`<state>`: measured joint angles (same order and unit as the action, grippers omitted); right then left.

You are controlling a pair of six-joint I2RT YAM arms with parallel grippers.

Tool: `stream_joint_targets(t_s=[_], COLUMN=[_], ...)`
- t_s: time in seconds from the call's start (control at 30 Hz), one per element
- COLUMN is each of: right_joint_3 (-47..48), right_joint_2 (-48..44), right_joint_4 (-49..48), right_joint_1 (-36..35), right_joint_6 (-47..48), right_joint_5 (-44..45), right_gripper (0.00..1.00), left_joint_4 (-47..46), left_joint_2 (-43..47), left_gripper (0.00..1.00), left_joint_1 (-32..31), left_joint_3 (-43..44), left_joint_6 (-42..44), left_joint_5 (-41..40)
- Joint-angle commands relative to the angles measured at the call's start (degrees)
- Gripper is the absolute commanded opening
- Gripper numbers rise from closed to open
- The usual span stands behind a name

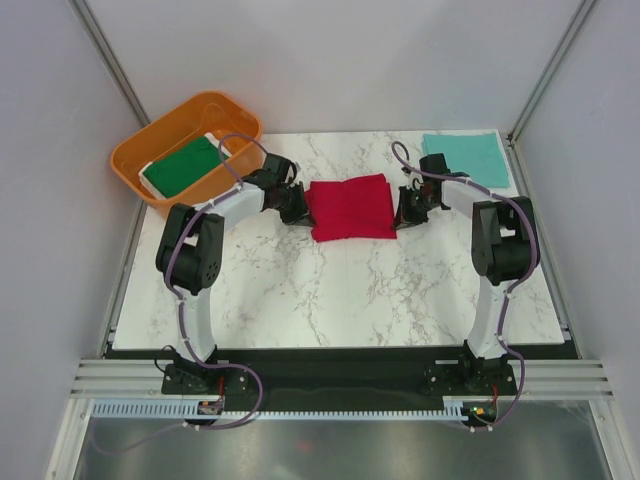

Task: Fold and stack the t-shirts
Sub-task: Fold the tshirt

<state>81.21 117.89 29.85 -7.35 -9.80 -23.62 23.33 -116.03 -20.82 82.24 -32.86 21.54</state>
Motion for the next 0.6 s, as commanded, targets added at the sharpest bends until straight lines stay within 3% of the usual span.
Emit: stream_joint_targets(t_s=[0.0,0.1,0.13,0.23,0.4,0.5,0.57], right_joint_3=[-1.23,-1.75,-1.93,-2.98,-3.25,-3.69,-4.13], right_joint_2=[-2.31,-2.40,-2.66,-3.97,-5.47,-6.00,-6.18], right_joint_4=[2.32,1.54,1.27,0.30,0.30,0.30,0.30], right_joint_1=[1.29,1.29,1.20,1.20,1.29,1.29,1.20], right_joint_6=[1.45,0.49,0.23,-0.22,-1.09,-1.27,-1.36], right_joint_5=[3.32,1.65,1.03,-0.47,-0.73,-1.08,-0.99], right_gripper=[0.00,0.00,0.00,0.12,0.28,0.28,0.25], left_joint_4=[2.95,2.86,2.86,2.95,2.51,2.16,-5.73], left_joint_2=[0.36,1.15,2.29,5.10,7.66,8.27,8.45], left_gripper=[0.02,0.16,0.29,0.40,0.41,0.40,0.35], left_joint_1=[0.87,0.87,0.87,0.87,-0.01,-0.80,-0.89], left_joint_3=[3.10,3.28,3.28,2.49,-0.14,-3.81,-6.81], left_joint_6=[3.85,5.08,5.61,6.49,7.11,6.58,2.63], left_joint_5=[0.34,1.57,2.27,2.80,5.97,7.20,10.45])
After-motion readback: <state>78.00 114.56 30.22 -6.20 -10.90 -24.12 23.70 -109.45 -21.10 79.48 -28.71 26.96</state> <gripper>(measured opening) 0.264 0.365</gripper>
